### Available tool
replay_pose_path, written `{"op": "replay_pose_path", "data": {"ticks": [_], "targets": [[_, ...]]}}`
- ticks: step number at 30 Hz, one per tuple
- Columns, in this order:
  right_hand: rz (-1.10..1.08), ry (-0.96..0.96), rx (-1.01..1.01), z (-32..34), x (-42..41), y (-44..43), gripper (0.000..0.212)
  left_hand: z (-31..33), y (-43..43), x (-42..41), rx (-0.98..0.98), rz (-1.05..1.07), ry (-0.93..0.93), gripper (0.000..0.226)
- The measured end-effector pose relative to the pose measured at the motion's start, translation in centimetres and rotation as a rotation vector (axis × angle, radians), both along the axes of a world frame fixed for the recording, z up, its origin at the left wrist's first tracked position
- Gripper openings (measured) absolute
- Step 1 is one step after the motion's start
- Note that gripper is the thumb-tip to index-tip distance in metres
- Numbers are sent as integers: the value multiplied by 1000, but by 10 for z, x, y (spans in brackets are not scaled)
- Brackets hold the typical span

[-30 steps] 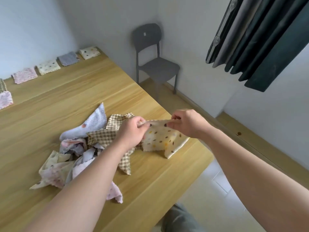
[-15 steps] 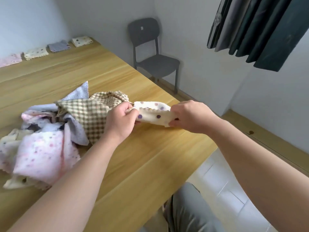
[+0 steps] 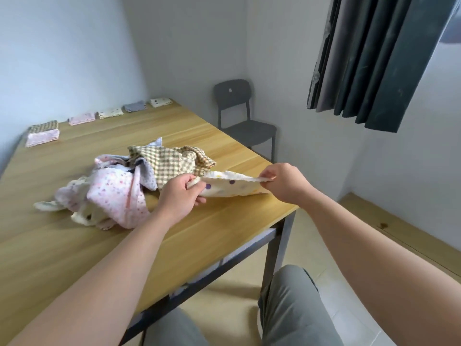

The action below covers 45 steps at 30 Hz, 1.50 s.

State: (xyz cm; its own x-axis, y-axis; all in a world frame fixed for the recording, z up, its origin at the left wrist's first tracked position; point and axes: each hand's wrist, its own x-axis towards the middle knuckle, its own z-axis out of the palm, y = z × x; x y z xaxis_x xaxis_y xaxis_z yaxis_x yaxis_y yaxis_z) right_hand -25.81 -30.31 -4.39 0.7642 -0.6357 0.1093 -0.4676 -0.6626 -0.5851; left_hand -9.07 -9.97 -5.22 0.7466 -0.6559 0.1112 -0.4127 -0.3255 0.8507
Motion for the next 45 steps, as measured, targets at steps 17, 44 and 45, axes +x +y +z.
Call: {"op": "replay_pose_path", "data": {"ticks": [17, 44, 45], "targets": [[-78, -416, 225, 51, 11, -4, 15, 43, -31, 25, -342, 114, 283, 47], [93, -8, 65, -25, -47, -31, 6, -30, 13, 6, 166, -95, -247, 15], [75, -15, 58, -25, -45, -31, 5, -32, 9, 8, 162, -72, -261, 16]]}}
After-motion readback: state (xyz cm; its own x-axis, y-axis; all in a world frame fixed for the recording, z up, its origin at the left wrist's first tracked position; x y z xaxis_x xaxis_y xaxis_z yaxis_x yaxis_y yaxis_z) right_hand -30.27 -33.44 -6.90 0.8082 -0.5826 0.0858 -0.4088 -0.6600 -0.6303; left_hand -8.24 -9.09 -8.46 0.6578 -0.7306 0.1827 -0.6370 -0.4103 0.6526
